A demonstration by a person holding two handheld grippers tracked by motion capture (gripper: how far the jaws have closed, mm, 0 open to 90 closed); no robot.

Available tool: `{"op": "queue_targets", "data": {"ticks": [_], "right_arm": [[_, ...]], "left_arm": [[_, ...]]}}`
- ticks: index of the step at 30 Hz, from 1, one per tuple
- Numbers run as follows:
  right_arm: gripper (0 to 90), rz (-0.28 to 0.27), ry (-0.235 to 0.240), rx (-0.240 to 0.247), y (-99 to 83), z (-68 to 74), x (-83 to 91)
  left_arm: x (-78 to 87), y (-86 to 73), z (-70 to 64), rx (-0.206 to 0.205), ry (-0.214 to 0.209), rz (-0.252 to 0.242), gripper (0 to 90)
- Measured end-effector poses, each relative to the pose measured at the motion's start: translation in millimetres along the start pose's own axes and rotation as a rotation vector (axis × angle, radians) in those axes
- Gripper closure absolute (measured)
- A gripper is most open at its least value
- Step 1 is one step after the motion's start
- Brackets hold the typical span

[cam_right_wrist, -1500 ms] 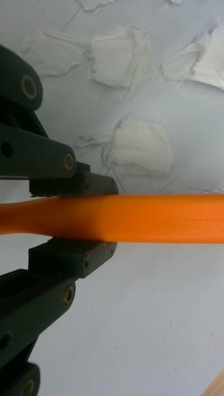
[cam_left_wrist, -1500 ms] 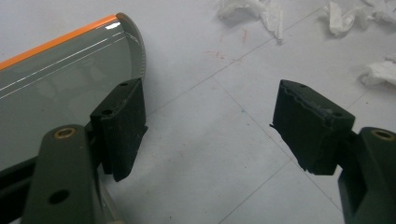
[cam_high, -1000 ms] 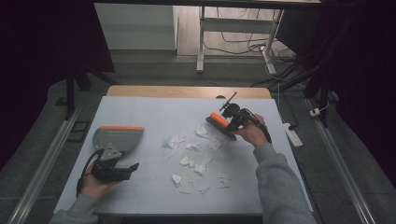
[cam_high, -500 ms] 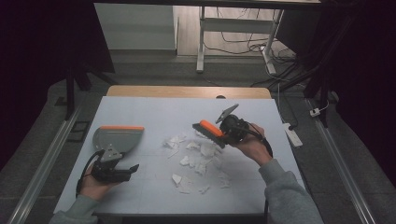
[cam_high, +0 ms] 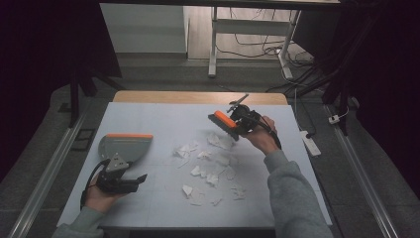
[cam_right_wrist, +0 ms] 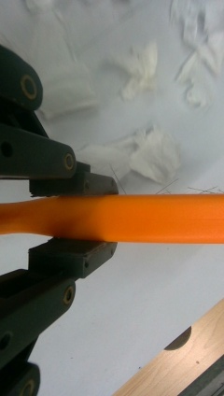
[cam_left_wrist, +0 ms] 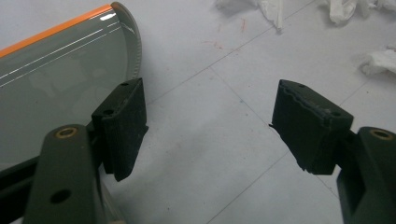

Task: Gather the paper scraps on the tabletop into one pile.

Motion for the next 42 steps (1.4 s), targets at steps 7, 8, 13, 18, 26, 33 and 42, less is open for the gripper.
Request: {"op": "queue_targets", "data": {"ticks": [7,8,13,18,26,33,42], "right_arm": [[70.3,0.049,0.001,0.094,10.2,14.1,-22.6],[70.4,0.048,0.022,0.110,11.6,18.8,-22.0],[70.4,0.067,0.064,0.207,9.1,40.7,-11.0],[70.4,0.028,0.151,0.240,-9.3,57.9,13.0],[70.3,-0.155,0.096,0.122,-18.9,37.6,62.2],[70.3,-0.189,0.107,0.090,-17.7,30.3,70.2],[70.3,-0.163,0.088,0.144,12.9,48.6,45.6]], "left_arm": [[-0.2,-0.8,1.5,0.003,-0.002,-0.001,27.5],[-0.3,-0.9,1.7,0.004,-0.001,0.000,27.5],[-0.1,-0.7,0.5,-0.002,-0.001,-0.003,27.5],[-1.1,-0.2,0.0,-0.006,-0.002,0.000,27.5],[-2.3,1.3,-1.8,-0.009,0.006,0.002,27.5],[-2.4,1.4,-1.7,-0.009,0.005,0.001,27.5],[-1.2,1.1,-0.9,-0.008,0.008,-0.002,27.5]]}}
Point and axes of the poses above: each handheld gripper's, and its own axes: x roughly backward along the jaws, y roughly out of its top, z roughly to its left, the point moved 5 cm from there along -x, roughly forward along the jaws, and after that the axes turned 14 degrees about -y, right-handed, at the moved point
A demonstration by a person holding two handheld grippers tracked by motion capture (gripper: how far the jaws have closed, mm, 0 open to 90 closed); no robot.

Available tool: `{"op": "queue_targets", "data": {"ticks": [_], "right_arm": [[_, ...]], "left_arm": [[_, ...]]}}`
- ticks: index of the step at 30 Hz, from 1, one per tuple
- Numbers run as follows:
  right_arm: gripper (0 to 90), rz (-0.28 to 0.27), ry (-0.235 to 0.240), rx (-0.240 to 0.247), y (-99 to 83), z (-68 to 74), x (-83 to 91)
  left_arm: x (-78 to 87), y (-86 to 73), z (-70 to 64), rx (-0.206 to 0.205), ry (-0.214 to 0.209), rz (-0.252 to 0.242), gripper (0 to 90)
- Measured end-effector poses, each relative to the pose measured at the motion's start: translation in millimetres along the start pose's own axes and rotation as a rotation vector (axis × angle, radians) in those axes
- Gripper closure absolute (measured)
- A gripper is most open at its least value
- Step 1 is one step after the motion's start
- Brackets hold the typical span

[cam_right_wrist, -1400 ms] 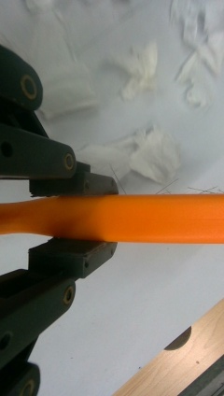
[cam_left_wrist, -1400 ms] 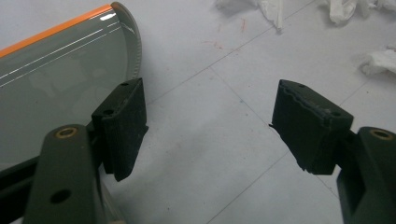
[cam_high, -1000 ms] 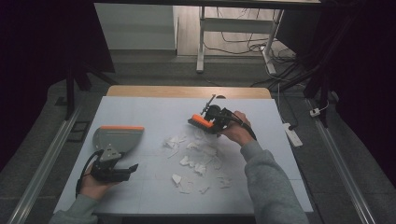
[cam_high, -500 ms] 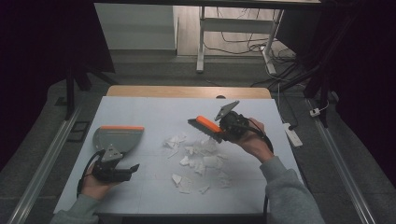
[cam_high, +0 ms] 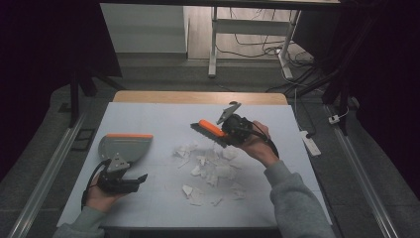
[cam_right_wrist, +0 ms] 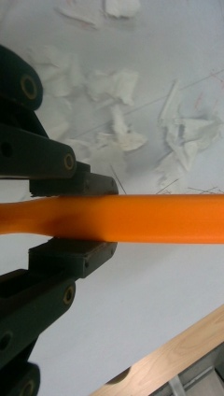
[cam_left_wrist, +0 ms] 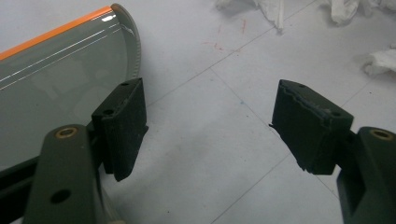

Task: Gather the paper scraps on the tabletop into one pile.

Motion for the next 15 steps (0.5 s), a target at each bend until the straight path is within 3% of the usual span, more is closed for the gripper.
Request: {"op": "queue_targets", "data": {"ticks": [8,15], "right_arm": [[70.2,0.018,0.020,0.005,27.7,2.1,-33.8],[70.3,0.033,-0.010,0.043,41.7,1.4,-58.5]], "left_arm": [[0.1,-0.4,0.9,-0.001,-0.005,-0.001,27.5],[-0.2,-0.6,0.9,-0.003,-0.007,-0.001,27.5]]}}
Point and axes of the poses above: each handheld gripper's, and its own axes: x roughly backward along the jaws, y roughly out of its top, z roughly to its left, the point moved 5 cm from there along -x, roughly forward along the jaws, and after that the axes turned 14 degrees about -y, right-handed, at the moved point
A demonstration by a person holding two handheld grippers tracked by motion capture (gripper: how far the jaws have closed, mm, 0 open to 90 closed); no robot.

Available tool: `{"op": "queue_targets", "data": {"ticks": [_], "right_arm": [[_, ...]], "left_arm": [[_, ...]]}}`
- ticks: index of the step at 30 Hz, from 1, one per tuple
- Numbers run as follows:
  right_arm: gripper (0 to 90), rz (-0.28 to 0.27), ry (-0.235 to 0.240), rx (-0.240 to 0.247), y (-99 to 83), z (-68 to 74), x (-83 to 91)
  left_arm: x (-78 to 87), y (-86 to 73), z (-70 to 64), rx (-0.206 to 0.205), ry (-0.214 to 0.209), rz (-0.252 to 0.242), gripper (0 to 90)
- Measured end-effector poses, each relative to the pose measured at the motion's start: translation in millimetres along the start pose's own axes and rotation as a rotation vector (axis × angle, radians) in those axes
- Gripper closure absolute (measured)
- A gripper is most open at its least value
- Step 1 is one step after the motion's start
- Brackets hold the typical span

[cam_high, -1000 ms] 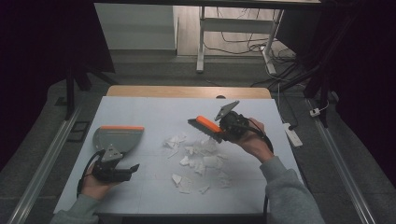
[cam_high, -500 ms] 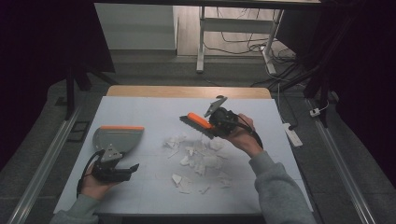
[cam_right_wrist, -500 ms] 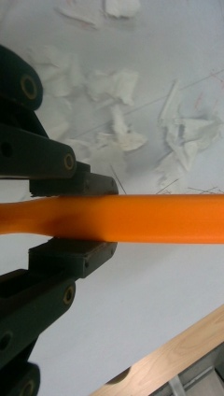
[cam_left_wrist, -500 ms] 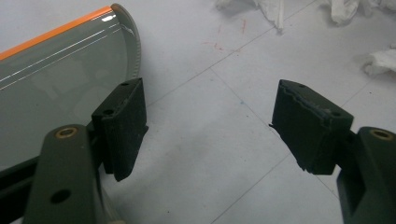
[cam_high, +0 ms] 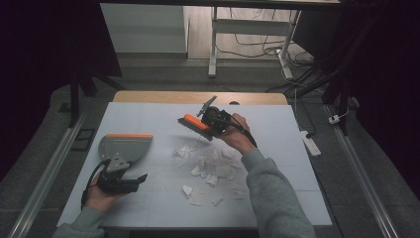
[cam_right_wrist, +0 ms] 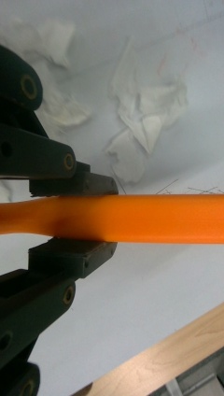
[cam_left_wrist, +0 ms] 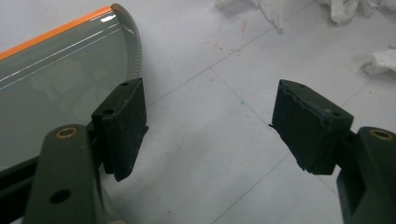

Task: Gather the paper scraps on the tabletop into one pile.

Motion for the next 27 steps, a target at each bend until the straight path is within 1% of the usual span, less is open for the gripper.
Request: {"op": "queue_targets", "data": {"ticks": [4,6,8,9,10,12,14,15,16,17,19,22,23,24,26,27], "right_arm": [[70.3,0.033,0.001,0.014,4.1,2.5,-12.8],[70.3,0.038,0.007,0.038,5.0,4.7,-18.6],[70.3,0.050,0.020,0.061,5.0,9.5,-23.4],[70.3,0.055,0.027,0.059,5.2,13.1,-24.6],[70.3,0.047,0.041,0.057,6.7,14.9,-24.2],[70.3,0.057,0.050,0.066,8.0,20.2,-23.4],[70.4,0.070,0.065,0.086,7.8,26.0,-21.8],[70.4,0.075,0.075,0.107,7.3,28.9,-20.6],[70.4,0.077,0.072,0.137,6.6,30.8,-19.0],[70.4,0.082,0.086,0.151,5.8,33.9,-16.8],[70.4,0.076,0.103,0.172,3.2,39.5,-11.0],[70.4,0.075,0.136,0.214,-4.7,46.7,1.5],[70.4,0.071,0.140,0.211,-6.9,47.6,6.7],[70.3,0.057,0.129,0.206,-8.8,45.6,11.8],[70.3,0.017,0.113,0.162,-10.4,36.9,21.7],[70.3,0.001,0.109,0.110,-10.8,33.5,27.3]], "left_arm": [[0.4,-0.3,0.8,0.006,0.002,-0.002,27.6],[0.3,-0.5,1.0,0.006,0.002,0.000,27.6],[0.2,-0.6,1.1,0.005,0.002,0.001,27.6],[0.2,-0.7,1.1,0.005,0.002,0.001,27.6],[0.3,-0.7,1.1,0.006,0.002,0.001,27.6],[0.3,-0.7,1.3,0.006,0.003,0.000,27.6],[0.4,-0.7,1.3,0.005,0.003,-0.002,27.6],[0.4,-0.9,1.4,0.005,0.004,0.001,27.7],[0.2,-1.0,1.3,0.004,0.005,0.002,27.6],[0.3,-1.1,1.3,0.003,0.005,0.003,27.6],[0.5,-1.3,1.1,0.003,0.005,0.003,27.6],[0.0,-1.2,1.0,0.005,0.003,0.002,27.7],[-0.4,-1.2,0.9,0.005,0.003,0.003,27.7],[-0.7,-1.1,0.8,0.004,0.002,0.005,27.7],[-1.0,-1.0,0.4,0.000,0.003,0.009,27.7],[-0.9,-1.0,0.2,-0.001,0.003,0.010,27.7]]}}
Point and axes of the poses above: each handheld gripper's, and its own axes: x roughly backward along the jaws, y roughly out of its top, z roughly to its left, the point moved 5 cm from there along -x, roughly forward along the jaws, and after that the axes turned 14 degrees about -y, right-handed, at the moved point
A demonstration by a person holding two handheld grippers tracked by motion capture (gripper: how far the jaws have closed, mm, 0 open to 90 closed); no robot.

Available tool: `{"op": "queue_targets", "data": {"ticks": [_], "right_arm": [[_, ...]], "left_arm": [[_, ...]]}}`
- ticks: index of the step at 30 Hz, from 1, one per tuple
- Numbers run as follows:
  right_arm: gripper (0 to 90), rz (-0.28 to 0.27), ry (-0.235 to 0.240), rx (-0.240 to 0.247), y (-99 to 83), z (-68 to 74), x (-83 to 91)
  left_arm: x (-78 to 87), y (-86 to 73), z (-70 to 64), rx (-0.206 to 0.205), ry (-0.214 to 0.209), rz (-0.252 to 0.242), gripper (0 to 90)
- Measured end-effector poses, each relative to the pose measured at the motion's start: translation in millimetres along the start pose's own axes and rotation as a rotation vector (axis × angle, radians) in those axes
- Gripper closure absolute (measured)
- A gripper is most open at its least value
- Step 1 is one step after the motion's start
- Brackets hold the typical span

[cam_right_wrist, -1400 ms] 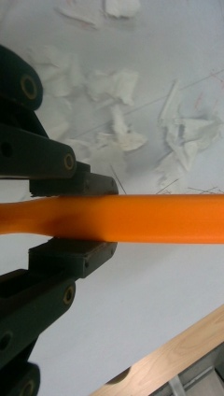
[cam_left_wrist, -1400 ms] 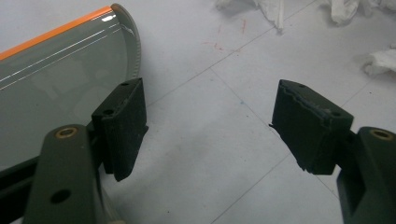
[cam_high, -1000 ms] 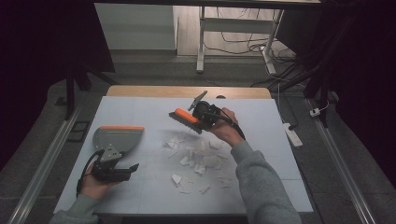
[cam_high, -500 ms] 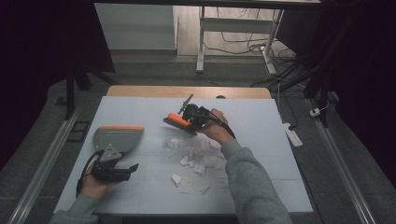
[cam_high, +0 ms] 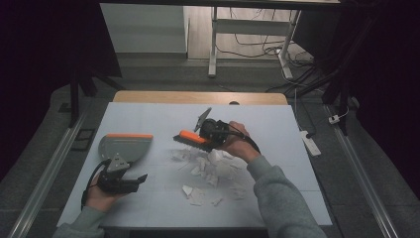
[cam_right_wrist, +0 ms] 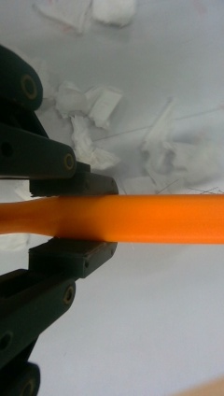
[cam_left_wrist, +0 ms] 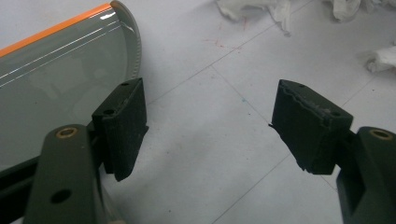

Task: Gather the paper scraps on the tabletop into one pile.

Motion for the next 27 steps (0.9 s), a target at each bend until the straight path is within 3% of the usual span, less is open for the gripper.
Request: {"op": "queue_targets", "data": {"ticks": [5,9,11,14,19,22,27], "right_arm": [[70.3,-0.088,-0.043,-0.131,-2.1,-17.0,20.6],[70.3,-0.130,-0.022,-0.215,2.0,-16.1,26.6],[70.3,-0.152,0.012,-0.261,8.0,-10.4,24.8],[70.3,-0.165,0.070,-0.318,21.2,2.9,17.0],[70.2,-0.168,0.128,-0.346,47.3,23.0,-0.8],[70.3,-0.164,0.174,-0.398,61.8,32.3,-13.9],[70.3,-0.122,0.237,-0.455,76.4,47.3,-38.6]], "left_arm": [[0.4,0.3,0.2,0.005,0.004,-0.007,27.7],[0.6,0.3,0.2,0.005,0.005,-0.008,27.7],[0.7,0.3,0.4,0.004,0.005,-0.010,27.7],[0.5,0.3,0.3,0.004,0.005,-0.008,27.7],[1.1,-0.2,0.9,0.003,0.006,-0.009,27.7],[1.0,-0.2,0.3,0.001,0.004,-0.009,27.7],[1.9,-0.7,0.1,-0.002,0.006,-0.010,27.7]]}}
Point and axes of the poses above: each handheld gripper's, and its own axes: x roughly backward along the jaws, y roughly out of its top, z roughly to its left, the point moved 5 cm from there along -x, roughly forward along the jaws, and after that the axes turned 14 degrees about -y, right-handed, at the moved point
